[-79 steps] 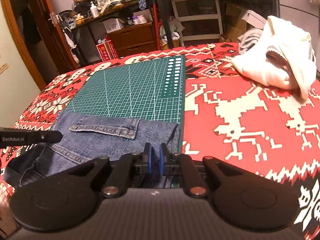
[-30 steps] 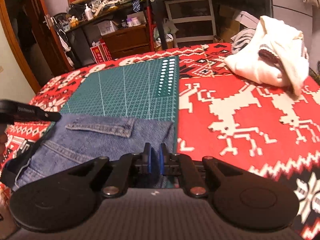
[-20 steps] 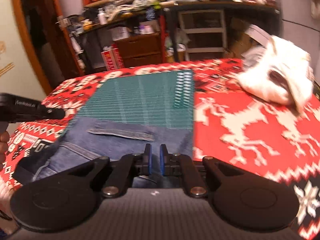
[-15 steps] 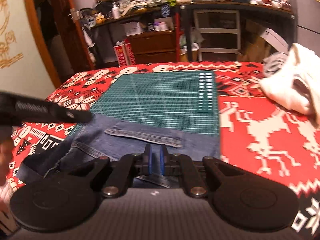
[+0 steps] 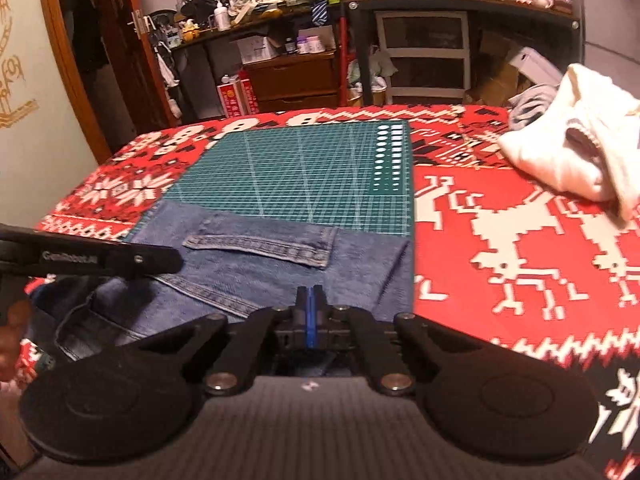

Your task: Fold clothes

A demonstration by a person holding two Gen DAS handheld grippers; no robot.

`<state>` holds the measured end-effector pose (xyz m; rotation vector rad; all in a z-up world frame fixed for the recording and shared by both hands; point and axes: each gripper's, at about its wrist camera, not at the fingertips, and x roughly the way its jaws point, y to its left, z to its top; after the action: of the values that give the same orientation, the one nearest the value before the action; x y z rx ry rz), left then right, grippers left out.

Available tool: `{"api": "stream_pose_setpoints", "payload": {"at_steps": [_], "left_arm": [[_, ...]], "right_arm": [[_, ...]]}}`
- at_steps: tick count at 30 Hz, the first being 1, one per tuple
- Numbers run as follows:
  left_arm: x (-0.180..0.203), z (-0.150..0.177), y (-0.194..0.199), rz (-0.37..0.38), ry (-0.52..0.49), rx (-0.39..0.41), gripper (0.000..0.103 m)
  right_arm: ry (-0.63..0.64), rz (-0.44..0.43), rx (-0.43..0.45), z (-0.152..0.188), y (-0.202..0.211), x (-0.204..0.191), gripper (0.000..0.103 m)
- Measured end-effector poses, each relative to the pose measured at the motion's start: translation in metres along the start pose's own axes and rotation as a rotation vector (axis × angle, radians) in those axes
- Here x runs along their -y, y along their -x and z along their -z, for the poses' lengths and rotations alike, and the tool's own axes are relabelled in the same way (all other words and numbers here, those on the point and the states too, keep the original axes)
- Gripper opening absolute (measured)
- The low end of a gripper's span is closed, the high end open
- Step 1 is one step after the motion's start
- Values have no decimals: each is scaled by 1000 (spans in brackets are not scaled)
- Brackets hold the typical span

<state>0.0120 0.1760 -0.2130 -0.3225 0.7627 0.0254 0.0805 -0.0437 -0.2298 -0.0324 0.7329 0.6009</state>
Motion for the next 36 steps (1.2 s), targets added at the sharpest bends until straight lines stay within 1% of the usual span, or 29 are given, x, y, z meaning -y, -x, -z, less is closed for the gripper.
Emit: {"api": "stream_pose_setpoints", "payload": {"at_steps": [5,8,10,11,12,15,17,20,23,25,27,28,30,32,36], "left_arm": [[-4,2,3,10,25,1,3],[-2,3,6,5,19,7,3],[2,2,10,-10,7,5,3],[4,2,15,-18,-2,6,3],[7,1,19,-25,-10,7,2],[10,3,31,-7,-4,22,4],[12,6,37,6,4,30,4],[17,11,40,20,4,26,4],[23,17,38,30,-19,11,4],[25,22,34,42,-34,-4,4],[27,27,29,57,-48,-21,4],[28,30,26,41,-67,-28,6],[29,37,25,26,-88,-4,8],[27,38,26,24,-73,3,10],[21,41,26,38,-36,-2,9]], "right_arm": [[-45,17,-1,5,8,12,0],[-72,18,-3,7,12,18,0],[-76,35,-3,4,17,17,0],[-70,44,0,2,21,15,3],[-61,43,13,0,26,12,3],[-26,-20,63,-9,40,-1,3],[3,-57,66,-12,41,-13,3],[33,-94,27,-11,30,-30,3],[49,-123,-13,-4,18,-42,3],[61,-127,-36,1,11,-48,3],[85,-122,-36,7,8,-51,3],[98,-119,-33,10,7,-53,3],[91,-128,-37,11,6,-51,3],[76,-138,-42,12,5,-48,1],[66,-140,-42,14,8,-45,1]]}}
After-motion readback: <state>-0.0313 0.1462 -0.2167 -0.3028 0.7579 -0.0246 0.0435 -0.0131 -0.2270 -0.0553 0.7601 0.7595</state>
